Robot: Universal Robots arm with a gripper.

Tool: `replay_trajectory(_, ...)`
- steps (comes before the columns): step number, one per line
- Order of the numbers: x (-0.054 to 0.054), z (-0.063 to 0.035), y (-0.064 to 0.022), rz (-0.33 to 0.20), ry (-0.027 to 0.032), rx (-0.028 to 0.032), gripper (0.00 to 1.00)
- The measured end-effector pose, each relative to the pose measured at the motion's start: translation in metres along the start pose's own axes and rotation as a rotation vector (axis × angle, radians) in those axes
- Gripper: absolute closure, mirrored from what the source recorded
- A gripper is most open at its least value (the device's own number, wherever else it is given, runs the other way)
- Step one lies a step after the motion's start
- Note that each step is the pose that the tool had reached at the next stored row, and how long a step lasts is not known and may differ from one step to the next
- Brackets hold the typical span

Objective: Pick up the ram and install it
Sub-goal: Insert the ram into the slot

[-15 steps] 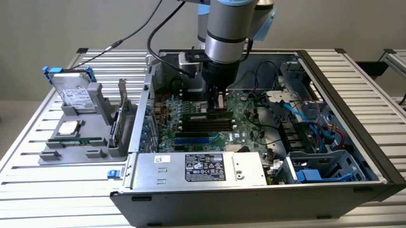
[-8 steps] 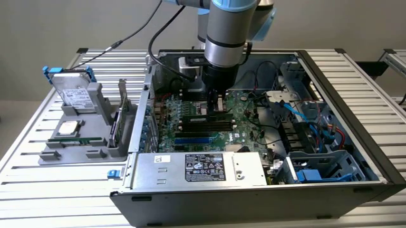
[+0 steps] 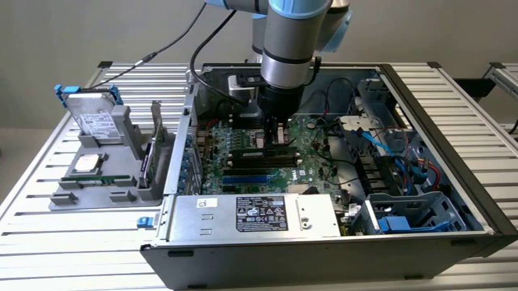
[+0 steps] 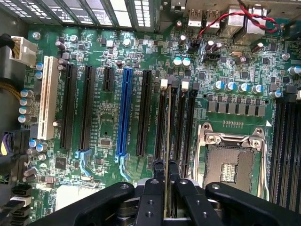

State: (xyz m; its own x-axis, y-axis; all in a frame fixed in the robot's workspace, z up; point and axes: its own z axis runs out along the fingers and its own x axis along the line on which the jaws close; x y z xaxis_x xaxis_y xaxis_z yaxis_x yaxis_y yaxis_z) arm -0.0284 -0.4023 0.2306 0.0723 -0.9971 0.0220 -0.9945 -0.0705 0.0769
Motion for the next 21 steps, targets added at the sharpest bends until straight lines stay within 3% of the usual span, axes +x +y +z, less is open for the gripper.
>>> replay_trajectory(4, 0.0004, 0.0001, 0.0, 0.001, -0.0007, -0.0052, 0.86)
replay_trajectory(11, 0.0047, 0.0001, -0.001, 0.003, -0.002, -0.0207, 0.86)
replay_trajectory(21, 0.0071, 0.0012, -0.004, 0.035, -0.0045, -0.0229, 0.86)
